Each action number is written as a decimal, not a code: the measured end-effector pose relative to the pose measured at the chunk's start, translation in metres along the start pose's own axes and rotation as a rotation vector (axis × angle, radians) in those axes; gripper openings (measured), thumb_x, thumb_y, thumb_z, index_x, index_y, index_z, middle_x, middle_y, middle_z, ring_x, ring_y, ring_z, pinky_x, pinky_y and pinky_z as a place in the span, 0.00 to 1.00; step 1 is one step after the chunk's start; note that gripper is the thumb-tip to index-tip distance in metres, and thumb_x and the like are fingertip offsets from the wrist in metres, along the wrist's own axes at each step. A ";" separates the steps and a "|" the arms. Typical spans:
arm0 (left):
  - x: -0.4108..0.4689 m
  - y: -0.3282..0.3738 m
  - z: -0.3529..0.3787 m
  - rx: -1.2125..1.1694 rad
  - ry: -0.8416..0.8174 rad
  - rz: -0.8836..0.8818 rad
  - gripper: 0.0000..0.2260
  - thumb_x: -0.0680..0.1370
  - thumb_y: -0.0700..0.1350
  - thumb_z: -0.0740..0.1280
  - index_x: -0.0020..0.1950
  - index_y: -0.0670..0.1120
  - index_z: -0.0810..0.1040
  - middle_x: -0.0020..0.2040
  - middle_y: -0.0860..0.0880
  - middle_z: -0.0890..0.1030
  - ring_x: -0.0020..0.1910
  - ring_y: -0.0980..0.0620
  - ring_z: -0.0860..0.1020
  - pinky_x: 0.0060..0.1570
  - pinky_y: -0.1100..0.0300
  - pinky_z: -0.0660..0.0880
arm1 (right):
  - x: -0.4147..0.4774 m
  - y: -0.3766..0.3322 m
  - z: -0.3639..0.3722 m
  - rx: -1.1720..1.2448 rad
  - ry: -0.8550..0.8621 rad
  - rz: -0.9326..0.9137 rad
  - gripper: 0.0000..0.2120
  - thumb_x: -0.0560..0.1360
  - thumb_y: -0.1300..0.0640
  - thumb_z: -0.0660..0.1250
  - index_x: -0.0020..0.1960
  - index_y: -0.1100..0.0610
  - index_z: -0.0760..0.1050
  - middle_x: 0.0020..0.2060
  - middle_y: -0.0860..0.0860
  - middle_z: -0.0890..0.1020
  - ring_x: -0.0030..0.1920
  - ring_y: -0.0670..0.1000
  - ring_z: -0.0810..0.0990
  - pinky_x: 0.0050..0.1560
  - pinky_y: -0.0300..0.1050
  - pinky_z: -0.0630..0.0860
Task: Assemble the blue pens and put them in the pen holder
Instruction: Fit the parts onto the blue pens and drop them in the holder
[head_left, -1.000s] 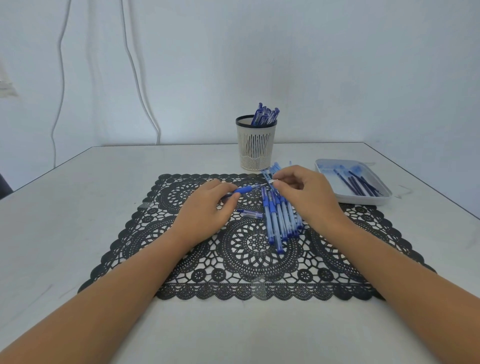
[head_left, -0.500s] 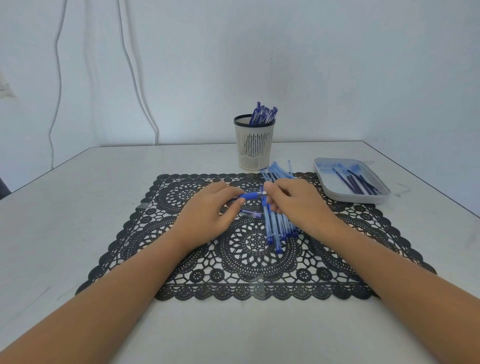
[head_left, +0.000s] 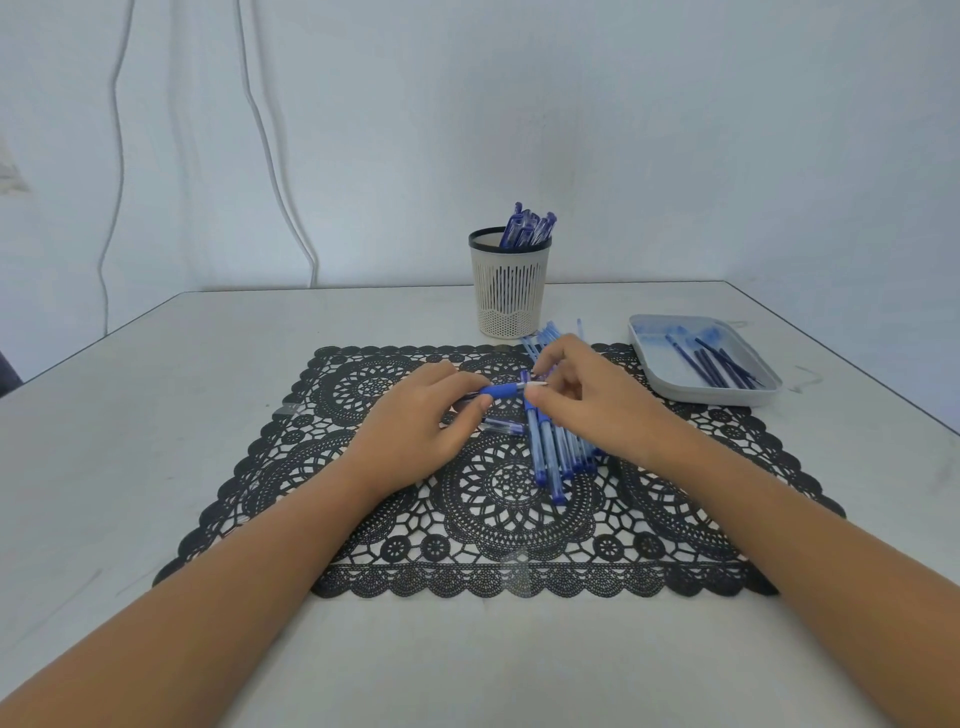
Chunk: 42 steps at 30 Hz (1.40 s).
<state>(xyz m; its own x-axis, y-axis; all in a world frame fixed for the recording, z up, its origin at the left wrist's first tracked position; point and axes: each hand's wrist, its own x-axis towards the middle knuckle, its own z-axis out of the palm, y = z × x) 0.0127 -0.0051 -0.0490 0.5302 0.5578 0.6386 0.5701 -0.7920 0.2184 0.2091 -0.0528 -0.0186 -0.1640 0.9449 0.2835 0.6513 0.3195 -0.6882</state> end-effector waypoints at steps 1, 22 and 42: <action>0.000 0.000 0.000 0.003 0.001 0.002 0.17 0.77 0.53 0.57 0.53 0.44 0.79 0.41 0.51 0.77 0.41 0.55 0.73 0.41 0.60 0.71 | -0.001 0.000 0.000 -0.011 -0.016 -0.014 0.04 0.78 0.52 0.61 0.50 0.52 0.69 0.35 0.47 0.76 0.29 0.38 0.71 0.32 0.30 0.67; 0.001 0.001 0.000 0.033 -0.015 0.051 0.16 0.78 0.52 0.57 0.54 0.44 0.79 0.40 0.52 0.76 0.39 0.56 0.72 0.40 0.62 0.70 | 0.001 0.005 -0.003 -0.112 -0.020 -0.039 0.13 0.78 0.46 0.57 0.39 0.50 0.72 0.27 0.45 0.71 0.26 0.44 0.66 0.30 0.36 0.64; 0.002 -0.002 0.000 0.126 -0.011 0.078 0.15 0.78 0.51 0.58 0.53 0.44 0.79 0.41 0.50 0.77 0.39 0.52 0.73 0.41 0.58 0.70 | 0.004 0.005 -0.001 -0.103 -0.023 -0.065 0.07 0.78 0.53 0.60 0.43 0.52 0.72 0.29 0.45 0.71 0.25 0.38 0.67 0.30 0.28 0.65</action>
<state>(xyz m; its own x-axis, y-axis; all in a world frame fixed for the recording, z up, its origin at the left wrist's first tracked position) 0.0127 -0.0024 -0.0475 0.5820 0.4992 0.6420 0.6012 -0.7957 0.0737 0.2125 -0.0475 -0.0207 -0.2248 0.9241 0.3091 0.7111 0.3724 -0.5963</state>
